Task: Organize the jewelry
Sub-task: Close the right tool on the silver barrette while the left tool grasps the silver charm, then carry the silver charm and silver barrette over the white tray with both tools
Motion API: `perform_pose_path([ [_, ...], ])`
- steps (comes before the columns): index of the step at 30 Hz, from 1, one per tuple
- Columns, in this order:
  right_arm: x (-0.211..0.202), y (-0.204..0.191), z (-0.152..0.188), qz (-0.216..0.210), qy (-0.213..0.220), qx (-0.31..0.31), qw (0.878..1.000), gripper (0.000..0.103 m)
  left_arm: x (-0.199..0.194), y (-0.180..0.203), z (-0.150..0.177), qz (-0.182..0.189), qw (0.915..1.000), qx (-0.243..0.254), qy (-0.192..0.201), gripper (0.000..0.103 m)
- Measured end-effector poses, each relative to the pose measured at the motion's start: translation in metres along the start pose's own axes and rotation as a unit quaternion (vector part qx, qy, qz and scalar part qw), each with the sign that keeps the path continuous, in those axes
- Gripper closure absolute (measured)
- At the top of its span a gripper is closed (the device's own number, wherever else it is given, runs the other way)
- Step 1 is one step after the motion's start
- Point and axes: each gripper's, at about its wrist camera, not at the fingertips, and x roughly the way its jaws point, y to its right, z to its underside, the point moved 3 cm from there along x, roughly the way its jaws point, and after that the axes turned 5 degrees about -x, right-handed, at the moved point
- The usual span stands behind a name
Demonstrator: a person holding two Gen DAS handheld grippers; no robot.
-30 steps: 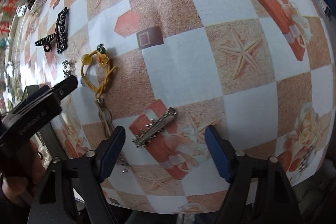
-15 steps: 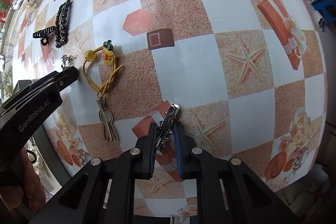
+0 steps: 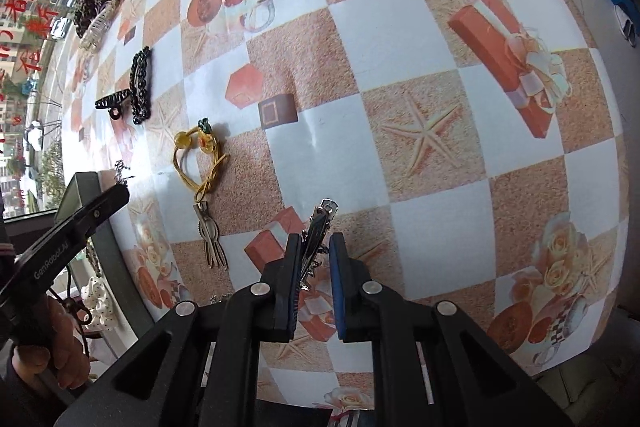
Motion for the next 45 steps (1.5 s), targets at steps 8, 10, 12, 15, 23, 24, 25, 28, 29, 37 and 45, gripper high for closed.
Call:
perform_pose_path([
  [8, -0.011, -0.013, 0.004, -0.004, 0.009, -0.013, 1.0, 0.088, -0.035, -0.028, 0.013, 0.007, 0.9996, -0.016, 0.021, 0.09],
  [10, -0.013, -0.02, 0.003, -0.004, 0.011, -0.019, 1.0, 0.088, -0.043, -0.035, 0.019, 0.009, 0.9994, -0.022, 0.026, 0.09],
  [12, -0.015, -0.028, 0.002, -0.007, 0.013, -0.028, 0.999, 0.088, -0.05, -0.043, 0.024, 0.01, 0.999, -0.03, 0.031, 0.09],
  [15, -0.018, -0.046, -0.002, -0.011, 0.017, -0.048, 0.999, 0.088, -0.058, -0.055, 0.032, 0.005, 0.9983, -0.042, 0.039, 0.09],
  [23, -0.023, -0.105, -0.012, -0.03, 0.02, -0.111, 0.993, 0.088, -0.077, -0.099, 0.057, -0.004, 0.9942, -0.093, 0.055, 0.09],
  [24, -0.022, -0.115, -0.012, -0.032, 0.019, -0.121, 0.992, 0.088, -0.079, -0.105, 0.061, -0.006, 0.9933, -0.1, 0.056, 0.09],
  [25, -0.022, -0.123, -0.012, -0.033, 0.018, -0.128, 0.991, 0.088, -0.081, -0.111, 0.064, -0.008, 0.9926, -0.106, 0.058, 0.09],
  [28, -0.019, -0.148, -0.01, -0.036, 0.014, -0.154, 0.987, 0.088, -0.085, -0.129, 0.075, -0.011, 0.9899, -0.128, 0.061, 0.09],
  [29, -0.019, -0.157, -0.009, -0.037, 0.013, -0.164, 0.986, 0.088, -0.087, -0.135, 0.078, -0.013, 0.9889, -0.135, 0.062, 0.09],
  [37, -0.011, -0.212, 0.002, -0.045, -0.001, -0.222, 0.974, 0.088, -0.093, -0.173, 0.107, -0.019, 0.9805, -0.184, 0.066, 0.09],
  [45, 0.004, -0.257, 0.016, -0.046, -0.022, -0.272, 0.961, 0.088, -0.093, -0.198, 0.133, -0.022, 0.9727, -0.221, 0.066, 0.09],
])
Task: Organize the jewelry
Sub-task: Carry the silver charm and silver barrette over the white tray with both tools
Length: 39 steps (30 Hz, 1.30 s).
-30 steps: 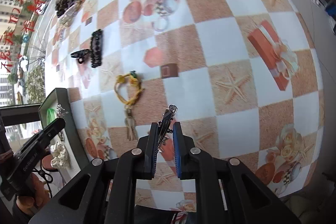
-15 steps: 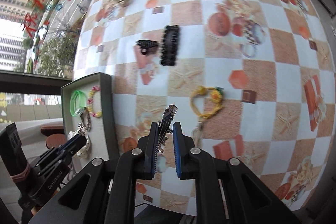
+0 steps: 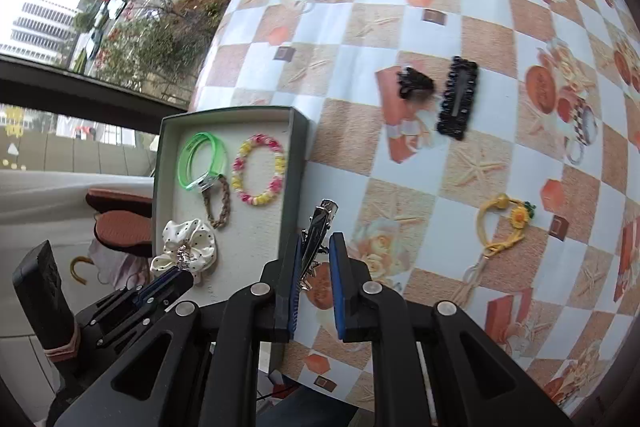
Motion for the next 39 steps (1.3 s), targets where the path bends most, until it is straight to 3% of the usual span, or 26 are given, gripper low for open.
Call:
perform_pose_path([
  [17, 0.049, -0.057, -0.017, -0.01, -0.05, -0.063, 0.997, 0.088, 0.026, -0.042, 0.029, -0.025, 0.9987, -0.031, -0.031, 0.09],
  [39, 0.108, -0.059, -0.053, 0.031, -0.082, -0.065, 0.994, 0.088, 0.058, -0.056, -0.009, -0.062, 0.9976, -0.028, -0.014, 0.09],
])
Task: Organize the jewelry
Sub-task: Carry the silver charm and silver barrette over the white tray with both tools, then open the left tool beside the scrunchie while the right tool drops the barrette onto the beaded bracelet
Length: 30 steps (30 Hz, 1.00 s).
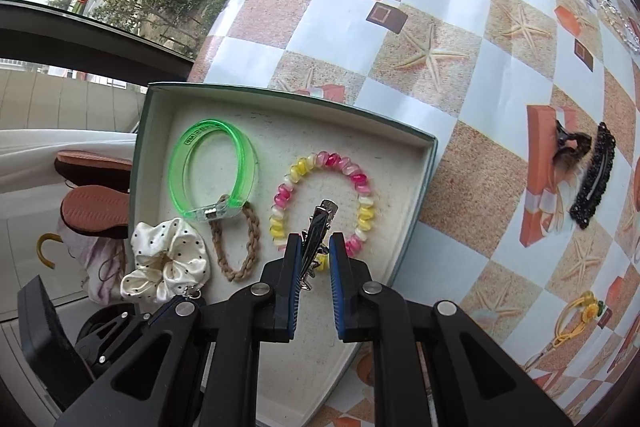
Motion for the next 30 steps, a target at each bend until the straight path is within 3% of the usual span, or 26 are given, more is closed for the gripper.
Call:
perform_pose_path([
  [19, 0.015, -0.01, -0.004, 0.009, -0.015, -0.003, 1.0, 0.086, 0.0, 0.009, 0.003, -0.028, 0.9993, 0.021, -0.016, 0.089],
  [20, 0.015, -0.009, -0.004, 0.008, -0.016, -0.003, 1.0, 0.084, 0.0, 0.009, 0.003, -0.032, 0.9991, 0.024, -0.015, 0.089],
  [24, 0.011, -0.005, -0.001, 0.003, -0.014, -0.002, 1.0, 0.059, 0.0, 0.013, 0.006, -0.037, 0.9985, 0.035, -0.018, 0.089],
  [30, 0.002, -0.008, 0.0, -0.016, -0.002, 0.001, 1.0, 0.051, -0.003, 0.018, 0.01, -0.04, 0.998, 0.043, -0.025, 0.089],
])
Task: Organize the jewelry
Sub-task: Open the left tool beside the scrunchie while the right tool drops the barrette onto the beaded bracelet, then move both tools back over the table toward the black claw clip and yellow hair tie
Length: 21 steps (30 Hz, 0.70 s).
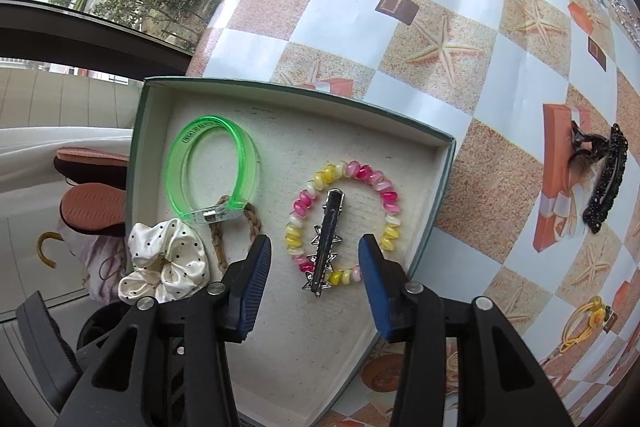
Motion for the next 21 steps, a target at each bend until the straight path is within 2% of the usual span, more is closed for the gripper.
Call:
perform_pose_path([
  [2, -0.006, -0.002, 0.0, -0.008, 0.007, 0.002, 1.0, 0.05, -0.002, 0.002, 0.0, -0.002, 1.0, 0.005, 0.001, 0.088],
  [4, -0.011, -0.003, 0.001, -0.015, 0.011, 0.003, 1.0, 0.048, -0.004, 0.002, 0.0, -0.002, 0.9999, 0.009, 0.004, 0.034],
  [5, -0.014, -0.003, 0.002, -0.019, 0.012, 0.003, 1.0, 0.047, -0.007, 0.003, 0.0, -0.003, 0.9999, 0.009, 0.01, 0.0],
  [7, -0.02, -0.003, 0.004, -0.027, 0.016, 0.004, 0.999, 0.045, -0.016, 0.008, 0.001, -0.013, 0.9992, 0.02, 0.031, 0.0],
  [11, -0.03, 0.0, 0.005, -0.037, 0.024, 0.009, 0.999, 0.044, -0.021, 0.015, 0.0, -0.007, 0.9993, 0.025, 0.027, 0.0],
  [13, -0.036, 0.003, 0.007, -0.043, 0.029, 0.012, 0.999, 0.038, -0.024, 0.017, -0.001, -0.011, 0.9992, 0.024, 0.029, 0.0],
  [16, -0.042, 0.001, 0.009, -0.054, 0.036, 0.014, 0.998, 0.036, -0.031, 0.018, -0.002, -0.025, 0.9988, 0.024, 0.034, 0.0],
  [17, -0.044, 0.001, 0.01, -0.057, 0.038, 0.014, 0.998, 0.033, -0.033, 0.018, -0.002, -0.031, 0.9985, 0.025, 0.038, 0.0],
  [18, -0.047, 0.002, 0.011, -0.06, 0.041, 0.015, 0.997, 0.021, -0.035, 0.019, -0.003, -0.037, 0.9981, 0.026, 0.042, 0.0],
  [21, -0.057, 0.007, 0.017, -0.068, 0.048, 0.017, 0.996, 0.018, -0.037, 0.02, -0.004, -0.042, 0.9977, 0.029, 0.044, 0.0],
])
